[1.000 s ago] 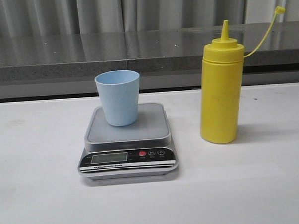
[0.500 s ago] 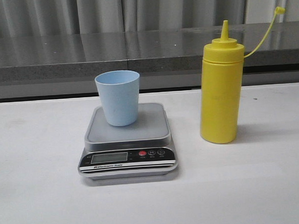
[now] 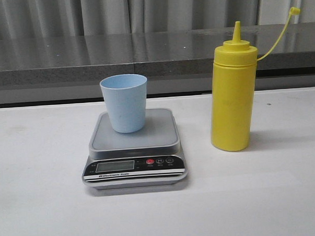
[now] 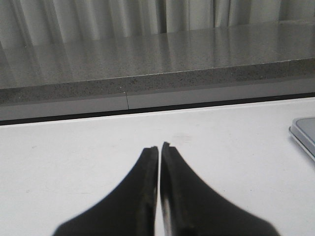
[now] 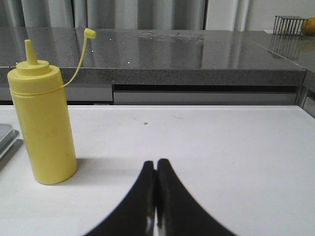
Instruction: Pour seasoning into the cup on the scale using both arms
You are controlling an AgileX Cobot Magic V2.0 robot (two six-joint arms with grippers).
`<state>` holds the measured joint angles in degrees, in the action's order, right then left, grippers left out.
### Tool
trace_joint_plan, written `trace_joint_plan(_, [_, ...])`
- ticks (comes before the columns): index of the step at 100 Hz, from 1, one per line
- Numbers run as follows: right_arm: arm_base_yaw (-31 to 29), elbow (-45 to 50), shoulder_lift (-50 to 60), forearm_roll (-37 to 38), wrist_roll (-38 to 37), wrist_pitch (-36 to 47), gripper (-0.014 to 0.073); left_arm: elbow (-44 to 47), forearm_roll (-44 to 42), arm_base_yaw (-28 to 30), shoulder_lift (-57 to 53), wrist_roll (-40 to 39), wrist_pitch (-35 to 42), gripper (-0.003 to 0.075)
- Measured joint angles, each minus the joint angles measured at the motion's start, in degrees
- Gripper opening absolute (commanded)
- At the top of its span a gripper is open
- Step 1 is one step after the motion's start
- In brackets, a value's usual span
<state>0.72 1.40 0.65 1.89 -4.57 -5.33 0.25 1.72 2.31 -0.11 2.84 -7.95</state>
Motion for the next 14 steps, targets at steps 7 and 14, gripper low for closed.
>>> trace_joint_plan(7, [0.0,0.0,0.0,0.0,0.0,0.0,-0.0067,0.0,0.0,0.0,0.0,0.0,0.0,0.0011])
trace_joint_plan(14, [0.0,0.0,0.0,0.0,0.0,0.0,-0.0067,0.0,0.0,0.0,0.0,0.0,0.0,0.0011])
